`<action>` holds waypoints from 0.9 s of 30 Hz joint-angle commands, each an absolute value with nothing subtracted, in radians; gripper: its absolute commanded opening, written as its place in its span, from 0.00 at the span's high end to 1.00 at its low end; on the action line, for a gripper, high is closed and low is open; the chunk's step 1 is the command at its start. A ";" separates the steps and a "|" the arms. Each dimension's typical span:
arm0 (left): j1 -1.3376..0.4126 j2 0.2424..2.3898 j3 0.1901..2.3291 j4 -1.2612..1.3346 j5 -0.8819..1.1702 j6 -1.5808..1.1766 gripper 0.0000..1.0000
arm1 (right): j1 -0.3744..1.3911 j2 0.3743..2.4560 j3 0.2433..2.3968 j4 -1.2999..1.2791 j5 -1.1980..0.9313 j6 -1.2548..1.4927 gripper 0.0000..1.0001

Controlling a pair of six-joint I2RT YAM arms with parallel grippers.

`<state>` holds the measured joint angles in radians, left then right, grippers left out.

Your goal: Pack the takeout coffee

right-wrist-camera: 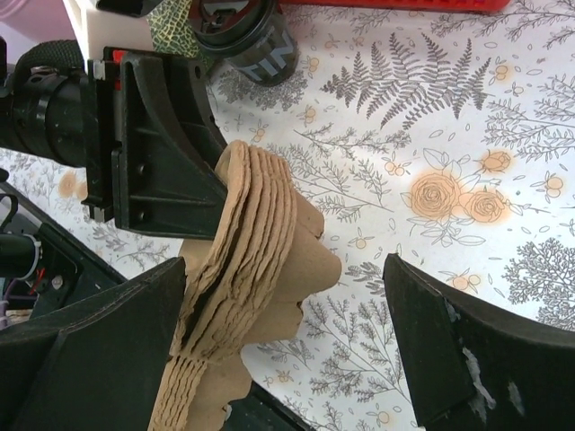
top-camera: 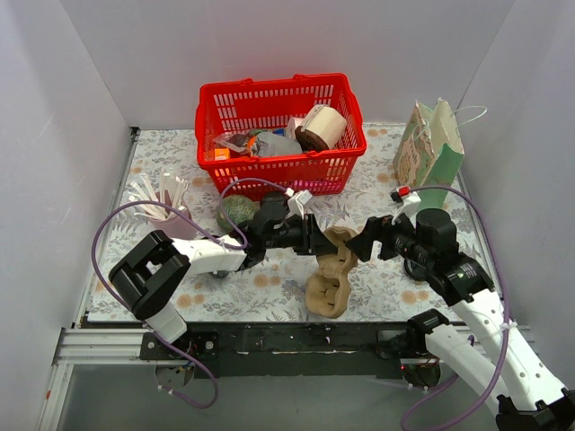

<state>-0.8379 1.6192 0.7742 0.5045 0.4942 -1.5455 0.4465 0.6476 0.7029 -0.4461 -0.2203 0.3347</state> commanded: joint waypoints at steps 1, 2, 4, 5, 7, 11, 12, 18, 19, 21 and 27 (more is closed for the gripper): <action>-0.825 1.559 0.787 0.537 0.479 -1.578 1.00 | 0.446 0.606 0.701 -0.480 -0.244 0.333 0.02; -0.824 1.557 0.788 0.534 0.476 -1.582 1.00 | 0.445 0.600 0.696 -0.480 -0.245 0.333 0.02; -0.824 1.555 0.792 0.529 0.465 -1.589 1.00 | 0.446 0.588 0.692 -0.480 -0.262 0.324 0.02; -0.824 1.555 0.796 0.526 0.465 -1.588 1.00 | 0.446 0.583 0.690 -0.480 -0.270 0.325 0.02; -0.824 1.552 0.798 0.512 0.448 -1.586 1.00 | 0.446 0.577 0.687 -0.476 -0.314 0.322 0.03; -0.824 1.545 0.798 0.517 0.445 -1.595 1.00 | 0.445 0.571 0.677 -0.480 -0.319 0.325 0.03; -0.824 1.545 0.799 0.517 0.443 -1.597 1.00 | 0.446 0.574 0.675 -0.489 -0.308 0.325 0.03; -0.824 1.542 0.798 0.511 0.431 -1.600 1.00 | 0.446 0.588 0.681 -0.506 -0.281 0.324 0.04; -0.824 1.540 0.796 0.508 0.428 -1.600 1.00 | 0.446 0.586 0.684 -0.518 -0.264 0.324 0.04; -0.824 1.536 0.793 0.511 0.425 -1.603 1.00 | 0.445 0.584 0.684 -0.529 -0.250 0.318 0.04; -0.824 1.532 0.798 0.508 0.429 -1.600 1.00 | 0.446 0.598 0.690 -0.534 -0.230 0.318 0.04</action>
